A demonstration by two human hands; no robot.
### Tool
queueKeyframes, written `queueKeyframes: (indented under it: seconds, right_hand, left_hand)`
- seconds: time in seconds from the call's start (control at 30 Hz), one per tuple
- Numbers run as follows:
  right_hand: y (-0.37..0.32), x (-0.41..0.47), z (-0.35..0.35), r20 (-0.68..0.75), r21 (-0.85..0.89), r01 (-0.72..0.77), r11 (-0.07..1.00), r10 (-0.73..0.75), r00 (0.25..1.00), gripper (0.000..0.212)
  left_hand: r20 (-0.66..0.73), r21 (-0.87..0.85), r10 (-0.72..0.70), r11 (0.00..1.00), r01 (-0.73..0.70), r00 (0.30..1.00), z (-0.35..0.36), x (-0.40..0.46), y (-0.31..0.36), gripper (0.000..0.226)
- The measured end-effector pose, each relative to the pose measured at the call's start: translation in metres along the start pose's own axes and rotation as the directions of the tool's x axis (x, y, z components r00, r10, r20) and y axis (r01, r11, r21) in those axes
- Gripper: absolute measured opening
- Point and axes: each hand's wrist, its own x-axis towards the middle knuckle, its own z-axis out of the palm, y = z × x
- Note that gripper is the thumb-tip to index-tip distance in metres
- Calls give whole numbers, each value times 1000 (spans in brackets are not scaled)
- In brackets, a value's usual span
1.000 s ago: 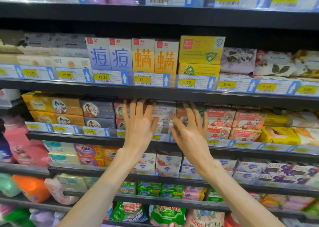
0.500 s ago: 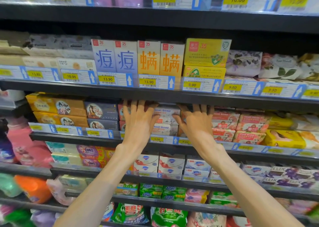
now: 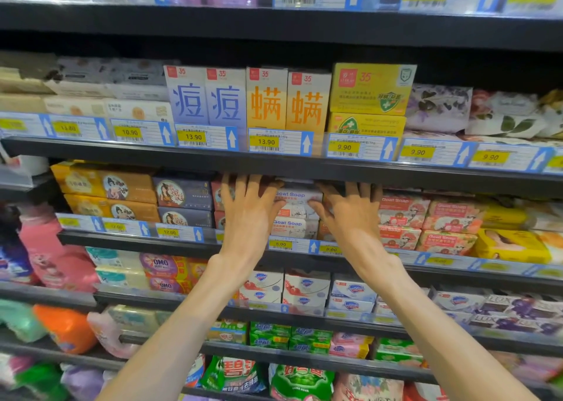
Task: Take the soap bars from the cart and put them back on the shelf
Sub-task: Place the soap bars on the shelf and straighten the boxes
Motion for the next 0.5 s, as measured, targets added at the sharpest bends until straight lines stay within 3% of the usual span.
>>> queueKeyframes:
  seconds: [0.5]
  right_hand:
    - [1,-4,6,-28,66,9,998,-7,1000,39]
  left_hand:
    - [4,31,-28,999,28,1000,1,-6,5,26]
